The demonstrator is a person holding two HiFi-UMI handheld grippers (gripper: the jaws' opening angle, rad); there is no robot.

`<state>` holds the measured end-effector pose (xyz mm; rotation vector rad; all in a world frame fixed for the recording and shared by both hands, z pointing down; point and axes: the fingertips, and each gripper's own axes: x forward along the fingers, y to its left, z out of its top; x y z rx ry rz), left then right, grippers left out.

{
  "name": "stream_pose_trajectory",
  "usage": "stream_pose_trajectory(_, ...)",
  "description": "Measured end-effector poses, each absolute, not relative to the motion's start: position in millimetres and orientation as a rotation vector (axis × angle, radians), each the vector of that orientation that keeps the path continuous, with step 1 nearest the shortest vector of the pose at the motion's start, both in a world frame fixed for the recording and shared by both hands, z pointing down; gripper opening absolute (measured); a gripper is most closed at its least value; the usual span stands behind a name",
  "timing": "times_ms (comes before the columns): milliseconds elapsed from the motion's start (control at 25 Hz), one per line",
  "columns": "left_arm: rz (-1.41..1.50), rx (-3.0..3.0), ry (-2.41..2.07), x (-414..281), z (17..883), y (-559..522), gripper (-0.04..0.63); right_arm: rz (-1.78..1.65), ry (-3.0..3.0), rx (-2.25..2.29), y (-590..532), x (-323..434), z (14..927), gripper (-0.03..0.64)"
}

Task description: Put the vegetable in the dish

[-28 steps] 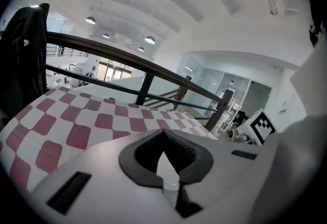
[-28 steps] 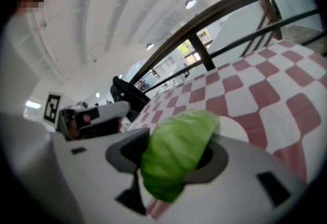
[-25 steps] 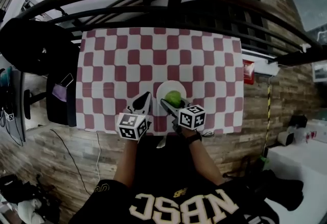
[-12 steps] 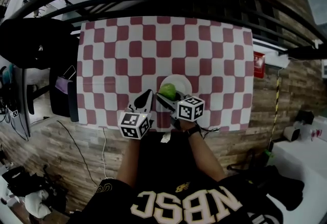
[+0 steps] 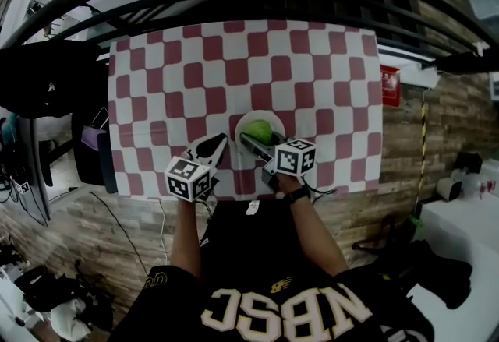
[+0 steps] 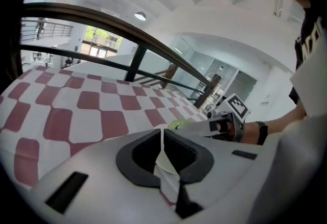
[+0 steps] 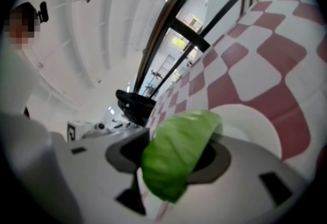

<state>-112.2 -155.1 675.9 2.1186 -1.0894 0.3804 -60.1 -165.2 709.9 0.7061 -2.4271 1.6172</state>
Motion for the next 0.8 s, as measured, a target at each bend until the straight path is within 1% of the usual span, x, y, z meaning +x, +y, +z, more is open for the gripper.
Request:
stream_pose_trajectory(80, 0.470, 2.214, -0.984, -100.9, 678.8, -153.9, 0.036, 1.613, -2.426, 0.726, -166.0, -56.0, 710.4, 0.212)
stream_pose_trajectory(160, 0.615, 2.310, -0.815, -88.9, 690.1, -141.0, 0.160, 1.637, -2.426, 0.703, -165.2, -54.1, 710.4, 0.210)
stream_pose_trajectory(200, 0.707, 2.344, -0.721, -83.1, 698.2, -131.7, 0.207, 1.635, -2.423, 0.674, -164.1, -54.3, 710.3, 0.210)
stream_pose_trajectory(240, 0.795, 2.372, -0.641, -78.0, 705.9, -123.4, 0.269, 1.618, -2.418, 0.641, -163.0, -55.0, 710.4, 0.210)
stream_pose_trajectory(320, 0.880, 2.425, -0.557, -69.4, 713.1, -116.8, 0.346, 1.590, -2.406, 0.597, -162.1, -56.2, 710.3, 0.210)
stream_pose_trajectory(360, 0.874, 2.454, -0.549, -65.8, 712.2, -119.1, 0.370, 1.599, -2.405, 0.589, -162.3, -56.1, 710.1, 0.210)
stream_pose_trajectory(440, 0.857, 2.528, -0.548, -60.0, 708.9, -128.6, 0.398, 1.648, -2.410, 0.586, -163.2, -54.3, 708.8, 0.210)
stream_pose_trajectory(560, 0.945, 2.647, -0.488, -50.6, 714.9, -137.5, 0.404, 1.725, -2.425, 0.563, -165.5, -49.7, 706.1, 0.210)
stream_pose_trajectory(800, 0.937, 2.719, -0.295, -20.1, 720.5, -136.3, 0.448, 1.760, -2.434, 0.452, -164.6, -45.7, 705.5, 0.210)
